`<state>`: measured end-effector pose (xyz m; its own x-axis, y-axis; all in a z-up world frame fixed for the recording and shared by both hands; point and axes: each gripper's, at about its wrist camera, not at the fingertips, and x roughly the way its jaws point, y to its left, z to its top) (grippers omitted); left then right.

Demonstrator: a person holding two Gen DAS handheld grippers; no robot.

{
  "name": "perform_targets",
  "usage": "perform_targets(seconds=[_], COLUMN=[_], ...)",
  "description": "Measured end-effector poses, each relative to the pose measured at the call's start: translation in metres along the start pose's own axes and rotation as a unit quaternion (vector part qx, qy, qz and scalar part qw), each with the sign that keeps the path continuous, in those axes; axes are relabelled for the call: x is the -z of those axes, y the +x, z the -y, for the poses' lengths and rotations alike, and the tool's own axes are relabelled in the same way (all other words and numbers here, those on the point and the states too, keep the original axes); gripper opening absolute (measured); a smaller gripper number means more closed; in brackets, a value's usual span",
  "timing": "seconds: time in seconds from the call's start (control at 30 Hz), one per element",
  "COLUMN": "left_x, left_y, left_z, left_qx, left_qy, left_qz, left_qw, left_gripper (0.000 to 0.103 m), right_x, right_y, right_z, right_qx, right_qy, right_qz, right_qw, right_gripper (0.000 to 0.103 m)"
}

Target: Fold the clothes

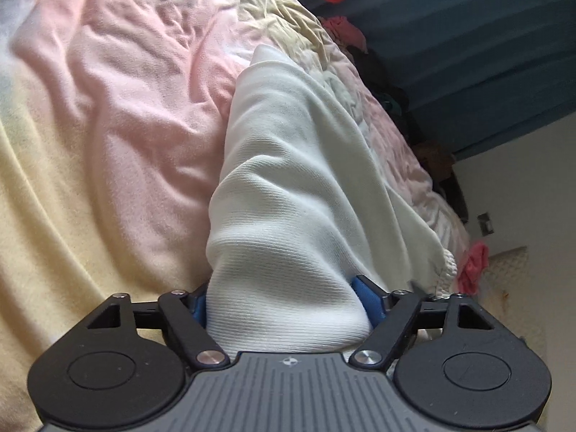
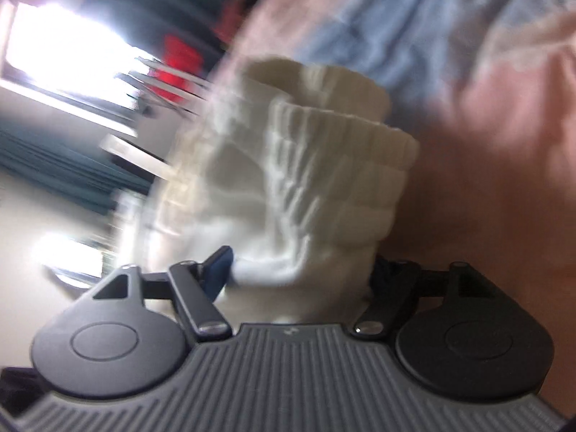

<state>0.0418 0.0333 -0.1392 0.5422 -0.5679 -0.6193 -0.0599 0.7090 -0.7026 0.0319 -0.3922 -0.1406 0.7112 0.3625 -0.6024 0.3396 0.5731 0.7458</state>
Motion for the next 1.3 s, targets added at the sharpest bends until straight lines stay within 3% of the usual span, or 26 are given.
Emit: perform_targets(seconds=[0.2,0.37,0.5,0.6,0.73,0.9,1.1,1.3], left_x=[0.0,0.006,0.008,0.006,0.017,0.023,-0.011,-0.079], left_y=[-0.001,-0.009,-0.02,-0.034,-0.054,-0.052,0.005,0.109], left_z=[0.003,0.005,0.015,0.019,0.04,0.086,0.18,0.287], left_qx=[-0.009,-0.005,0.014,0.056,0.122,0.157,0.16,0.166], left_qy=[0.016,0.034,0.045,0.034,0.038,0.047,0.094,0.141], left_qz=[0.013,0.027,0.047,0.055,0.045,0.023,-0.014,-0.04], left_qw=[0.9998,0.999,0.9978,0.9964,0.9908,0.9862,0.9825,0.9751], left_gripper=[0.064,0.052,0.044,0.042,0.041,0.041,0.04,0.04], right_x=[0.005,0.008,0.006,0.002,-0.011,-0.031,-0.094,-0.194], right_y=[-0.003,-0.021,-0.037,-0.056,-0.094,-0.144,-0.163,-0.166], right_z=[-0.007,-0.012,-0.021,-0.03,-0.038,-0.037,-0.017,-0.008], right_qx=[0.027,0.004,-0.018,-0.04,-0.074,-0.084,-0.076,-0.068], right_qy=[-0.022,-0.022,-0.027,-0.023,-0.016,-0.044,-0.002,0.029], right_qz=[0.003,0.022,0.039,0.051,0.079,0.097,0.139,0.199], right_qw=[0.999,1.0,0.999,0.998,0.994,0.991,0.987,0.977], right_gripper=[0.064,0.033,0.03,0.029,0.029,0.029,0.029,0.029])
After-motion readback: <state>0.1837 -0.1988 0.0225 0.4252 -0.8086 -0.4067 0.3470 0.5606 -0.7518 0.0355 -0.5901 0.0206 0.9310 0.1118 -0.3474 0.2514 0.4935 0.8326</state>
